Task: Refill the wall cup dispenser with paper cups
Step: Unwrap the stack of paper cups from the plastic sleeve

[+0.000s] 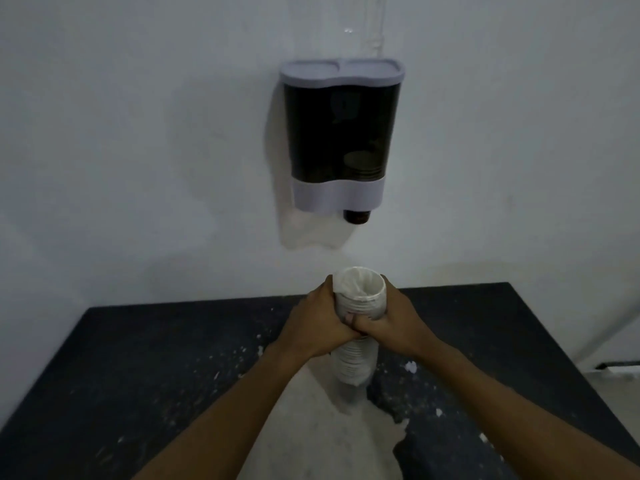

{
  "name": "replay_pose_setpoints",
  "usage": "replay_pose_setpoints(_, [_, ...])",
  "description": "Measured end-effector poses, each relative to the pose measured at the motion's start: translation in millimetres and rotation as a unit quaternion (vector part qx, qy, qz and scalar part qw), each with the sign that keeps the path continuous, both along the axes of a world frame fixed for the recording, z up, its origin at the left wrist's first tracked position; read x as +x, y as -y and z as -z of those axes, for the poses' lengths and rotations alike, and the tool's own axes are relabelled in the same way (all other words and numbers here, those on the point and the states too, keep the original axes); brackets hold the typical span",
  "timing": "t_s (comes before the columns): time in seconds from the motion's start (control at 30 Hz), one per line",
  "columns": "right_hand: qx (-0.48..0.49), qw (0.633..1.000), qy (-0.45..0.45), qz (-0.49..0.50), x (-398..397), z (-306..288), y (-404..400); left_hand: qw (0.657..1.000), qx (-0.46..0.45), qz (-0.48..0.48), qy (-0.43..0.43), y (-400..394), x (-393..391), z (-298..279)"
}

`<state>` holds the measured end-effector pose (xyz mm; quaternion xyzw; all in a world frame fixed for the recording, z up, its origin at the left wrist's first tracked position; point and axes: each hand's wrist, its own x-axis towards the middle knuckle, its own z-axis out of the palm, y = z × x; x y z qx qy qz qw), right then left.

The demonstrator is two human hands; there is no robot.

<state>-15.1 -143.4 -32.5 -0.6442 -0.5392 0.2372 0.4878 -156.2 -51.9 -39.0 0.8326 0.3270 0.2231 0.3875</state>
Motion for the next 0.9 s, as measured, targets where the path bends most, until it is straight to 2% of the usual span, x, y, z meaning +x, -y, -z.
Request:
replay_pose_setpoints(0.37, [0.01,0.999,0.019,-0.03,-66,0,37,0.998,0.006,-0.008,0.054,38,-70,14])
replay_pose_setpoints(0.7, [-0.025,0.996,0.018,-0.079,-63,6,49,0.999,-0.014,-0.032,0.031,57,-71,22])
replay_pose_setpoints(0.8, [-0.002,0.995,0.078,-0.068,-59,-15,49,0.999,-0.014,-0.044,0.005,53,-70,22])
replay_pose_setpoints(0.9, [-0.01,0.974,0.205,-0.091,-60,-32,45,0.998,-0.036,-0.049,0.008,55,-70,23])
